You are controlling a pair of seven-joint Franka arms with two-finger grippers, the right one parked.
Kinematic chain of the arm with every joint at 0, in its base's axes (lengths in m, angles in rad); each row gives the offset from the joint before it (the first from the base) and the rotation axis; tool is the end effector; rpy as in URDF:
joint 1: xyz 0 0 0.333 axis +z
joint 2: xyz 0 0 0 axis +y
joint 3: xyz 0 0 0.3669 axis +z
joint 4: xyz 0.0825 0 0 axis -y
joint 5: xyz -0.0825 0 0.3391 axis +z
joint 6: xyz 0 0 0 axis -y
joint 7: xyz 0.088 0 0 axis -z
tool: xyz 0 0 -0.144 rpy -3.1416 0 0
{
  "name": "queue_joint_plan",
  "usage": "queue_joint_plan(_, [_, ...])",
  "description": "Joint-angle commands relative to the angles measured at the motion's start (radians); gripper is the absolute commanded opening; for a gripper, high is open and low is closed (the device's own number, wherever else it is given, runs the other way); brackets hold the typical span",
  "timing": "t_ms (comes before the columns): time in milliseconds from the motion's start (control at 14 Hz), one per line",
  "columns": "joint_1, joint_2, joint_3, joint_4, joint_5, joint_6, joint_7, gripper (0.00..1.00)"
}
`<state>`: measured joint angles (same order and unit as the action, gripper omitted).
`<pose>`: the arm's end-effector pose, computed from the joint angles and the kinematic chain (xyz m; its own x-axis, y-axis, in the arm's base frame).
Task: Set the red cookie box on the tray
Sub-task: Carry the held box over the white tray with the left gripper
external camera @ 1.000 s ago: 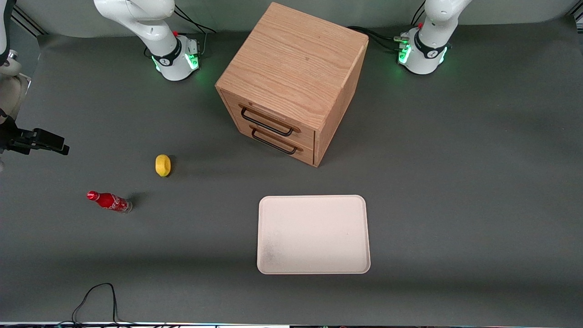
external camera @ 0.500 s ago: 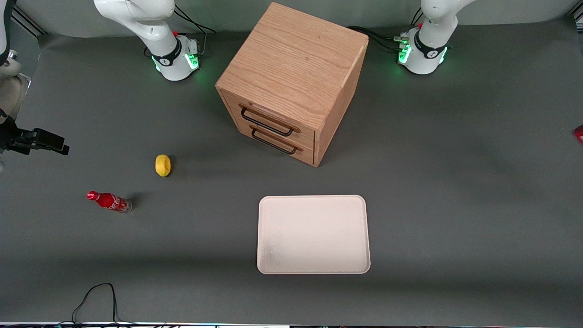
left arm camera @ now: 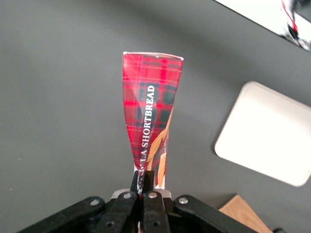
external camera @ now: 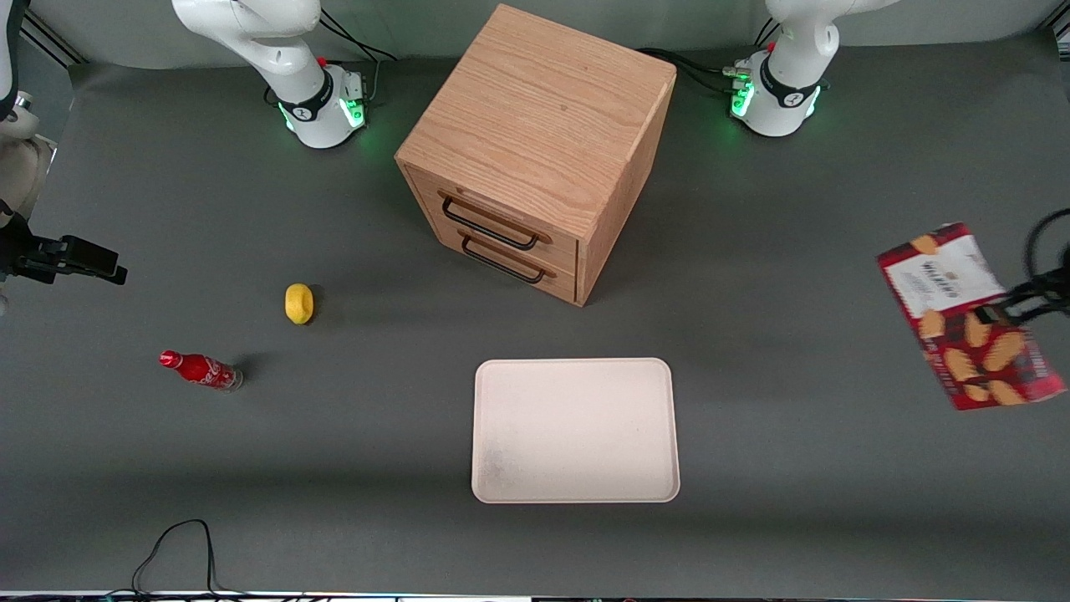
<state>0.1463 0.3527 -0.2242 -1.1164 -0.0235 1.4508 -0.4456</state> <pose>0.6161 -0.0209 0.6242 0.9290 0.3665 -0.0520 0.3698 -0.9251 0.0860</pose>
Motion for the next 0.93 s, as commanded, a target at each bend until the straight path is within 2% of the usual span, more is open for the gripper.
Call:
queue_joint_plan(0, [-0.106, 0.017, 0.002, 0.033, 0.019, 0.020, -0.028, 0.00])
queue_joint_plan(286, [-0.256, 0.067, 0.002, 0.040, 0.030, 0.103, -0.028, 0.00])
queue_joint_plan(643, [-0.419, 0.155, 0.008, 0.092, 0.102, 0.157, -0.041, 0.00])
queue_joint_plan(857, [-0.476, 0.204, 0.011, 0.090, 0.158, 0.226, -0.171, 0.00])
